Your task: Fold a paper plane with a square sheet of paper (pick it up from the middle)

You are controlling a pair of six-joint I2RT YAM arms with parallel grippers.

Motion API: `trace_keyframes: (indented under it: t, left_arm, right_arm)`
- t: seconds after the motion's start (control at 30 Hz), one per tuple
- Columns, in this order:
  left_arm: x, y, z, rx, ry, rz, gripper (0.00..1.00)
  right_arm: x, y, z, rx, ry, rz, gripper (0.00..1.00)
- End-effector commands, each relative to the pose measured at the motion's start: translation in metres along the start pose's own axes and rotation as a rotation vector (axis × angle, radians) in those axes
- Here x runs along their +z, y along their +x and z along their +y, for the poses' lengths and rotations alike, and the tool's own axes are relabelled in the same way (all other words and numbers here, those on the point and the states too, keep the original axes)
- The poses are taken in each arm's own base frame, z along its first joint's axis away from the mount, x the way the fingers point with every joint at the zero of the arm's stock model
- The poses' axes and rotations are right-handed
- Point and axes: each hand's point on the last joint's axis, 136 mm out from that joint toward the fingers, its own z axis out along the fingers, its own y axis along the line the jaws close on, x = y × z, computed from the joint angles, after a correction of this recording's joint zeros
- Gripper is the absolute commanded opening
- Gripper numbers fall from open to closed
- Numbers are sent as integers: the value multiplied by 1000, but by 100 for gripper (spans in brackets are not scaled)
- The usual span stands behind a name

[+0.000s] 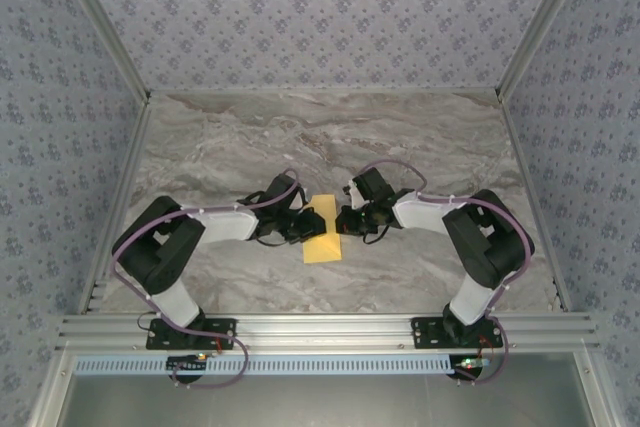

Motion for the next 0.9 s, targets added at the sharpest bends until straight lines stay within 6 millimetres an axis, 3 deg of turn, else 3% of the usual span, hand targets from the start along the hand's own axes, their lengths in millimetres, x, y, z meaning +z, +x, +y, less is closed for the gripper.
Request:
trace_keyframes:
  t: [0.0,0.6,0.87]
  left_arm:
    - [1,-5,-13,25,36,0,18]
    - [3,-6,-17,30,53,-1,18]
    - [9,-4,-9,18,29,16,18]
  right_arm:
    - [-2,-4,3,-20,6,0,3]
    - [9,-2,1,-24,8,26,3]
    - [11,2,-4,-13,22,41,3]
